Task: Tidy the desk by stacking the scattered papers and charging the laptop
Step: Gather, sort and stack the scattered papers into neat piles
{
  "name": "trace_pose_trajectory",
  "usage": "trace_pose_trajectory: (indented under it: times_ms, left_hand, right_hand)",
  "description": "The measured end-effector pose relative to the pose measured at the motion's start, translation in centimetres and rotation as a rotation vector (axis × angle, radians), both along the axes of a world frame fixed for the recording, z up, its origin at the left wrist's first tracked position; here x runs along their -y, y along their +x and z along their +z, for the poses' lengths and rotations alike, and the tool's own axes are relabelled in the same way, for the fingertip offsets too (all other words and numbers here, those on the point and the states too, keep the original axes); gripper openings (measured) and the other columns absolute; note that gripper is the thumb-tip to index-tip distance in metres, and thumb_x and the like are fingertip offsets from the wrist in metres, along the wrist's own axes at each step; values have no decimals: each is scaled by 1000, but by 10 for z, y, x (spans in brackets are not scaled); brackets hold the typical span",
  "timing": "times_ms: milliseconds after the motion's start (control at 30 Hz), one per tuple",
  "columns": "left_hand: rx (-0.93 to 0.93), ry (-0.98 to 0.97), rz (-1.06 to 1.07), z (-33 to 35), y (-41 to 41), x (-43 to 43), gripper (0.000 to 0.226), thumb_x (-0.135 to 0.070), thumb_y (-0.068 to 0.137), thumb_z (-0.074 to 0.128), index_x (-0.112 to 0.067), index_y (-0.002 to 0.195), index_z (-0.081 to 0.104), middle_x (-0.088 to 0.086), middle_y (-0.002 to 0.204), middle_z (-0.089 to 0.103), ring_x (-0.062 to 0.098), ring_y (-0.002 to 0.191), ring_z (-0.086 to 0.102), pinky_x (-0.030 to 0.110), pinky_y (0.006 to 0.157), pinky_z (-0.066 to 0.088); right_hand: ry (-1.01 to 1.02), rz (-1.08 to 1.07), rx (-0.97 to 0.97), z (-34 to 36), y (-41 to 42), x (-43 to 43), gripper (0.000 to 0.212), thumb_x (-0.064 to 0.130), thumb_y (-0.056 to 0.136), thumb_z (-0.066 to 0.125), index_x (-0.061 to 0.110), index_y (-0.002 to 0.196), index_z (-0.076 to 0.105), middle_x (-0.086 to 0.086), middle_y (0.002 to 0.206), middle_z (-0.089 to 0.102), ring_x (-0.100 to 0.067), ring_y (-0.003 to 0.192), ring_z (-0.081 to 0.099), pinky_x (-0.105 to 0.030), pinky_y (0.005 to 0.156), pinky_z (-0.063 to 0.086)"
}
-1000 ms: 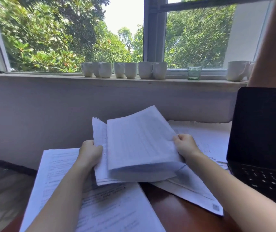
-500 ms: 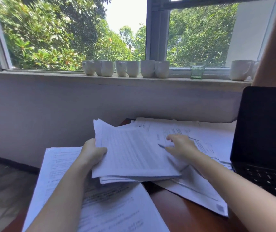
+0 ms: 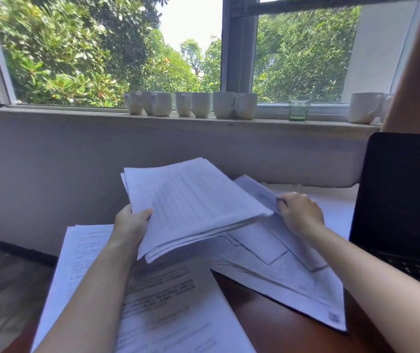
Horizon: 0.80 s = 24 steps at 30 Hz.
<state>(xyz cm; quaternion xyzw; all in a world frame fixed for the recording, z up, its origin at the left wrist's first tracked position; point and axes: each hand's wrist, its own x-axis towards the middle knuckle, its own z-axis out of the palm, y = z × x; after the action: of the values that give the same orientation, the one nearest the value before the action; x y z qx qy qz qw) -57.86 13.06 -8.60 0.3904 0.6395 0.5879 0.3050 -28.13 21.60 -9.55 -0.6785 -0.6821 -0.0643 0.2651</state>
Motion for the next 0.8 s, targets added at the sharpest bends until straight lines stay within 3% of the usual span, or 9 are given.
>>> trace_pose_trajectory:
  times_ms: [100,133,200,300,367,500,600,700,800]
  left_hand:
    - [-7,-17,-23,-1,4,3,15,3,94,46,-4,103,56,2,79,58,12,63,53,15,38,42]
    - [-20,-34,-46,-2,5,4,14,4,94,45,-4,97,56,2,78,58,13,63,55,15,37,43]
    - [-74,-67,-91,-4,7,6,20,4,92,44,-10,84,55,4,82,61,17,68,59,21,47,50]
    - [-158,-93,-144,-7,7,7,22,1,90,45,-18,82,53,5,90,64,25,83,64,38,75,54]
    - [-166,-98,-165,-6,8,10,21,1,88,46,-17,82,54,4,89,65,28,87,64,41,80,54]
    - [-176,-97,-183,-4,8,12,13,-5,84,50,-17,82,54,6,94,66,30,91,65,46,85,54]
    - [-197,-95,-196,-7,6,9,23,2,88,45,-17,81,55,4,90,66,29,90,65,47,85,54]
    - [-215,-106,-199,-8,5,6,23,2,89,45,-18,81,55,3,90,65,27,89,65,44,84,54]
    - [-232,-118,-199,-9,4,3,23,1,89,45,-18,82,54,2,91,65,27,89,65,42,83,54]
  right_hand:
    - [151,37,-219,16,2,0,27,14,94,42,12,68,48,-13,72,55,-40,78,49,-34,62,28]
    - [191,78,-278,20,2,0,22,11,93,44,10,73,54,-13,71,57,-40,79,49,-35,63,30]
    - [202,173,-338,26,-2,-2,22,7,89,51,11,106,64,-12,89,66,-34,90,57,-32,73,39]
    - [20,358,-184,25,-13,-2,60,1,84,54,17,141,41,-6,83,56,-24,77,50,-26,71,37]
    - [-124,464,-12,18,-20,-4,77,-5,83,48,25,149,23,-5,89,51,-23,78,47,-26,74,40]
    - [-243,513,179,5,-22,-4,91,-10,83,42,40,149,6,-4,136,44,-25,118,49,-35,96,43]
    - [-51,478,117,4,-16,-2,76,-5,85,44,36,147,28,-6,136,52,-27,119,53,-36,89,45]
    - [160,352,78,14,-12,-1,43,5,87,49,25,123,60,-8,111,68,-33,103,62,-37,79,46]
    - [196,289,106,26,-18,1,29,16,91,48,24,113,64,-10,105,69,-37,99,61,-38,74,45]
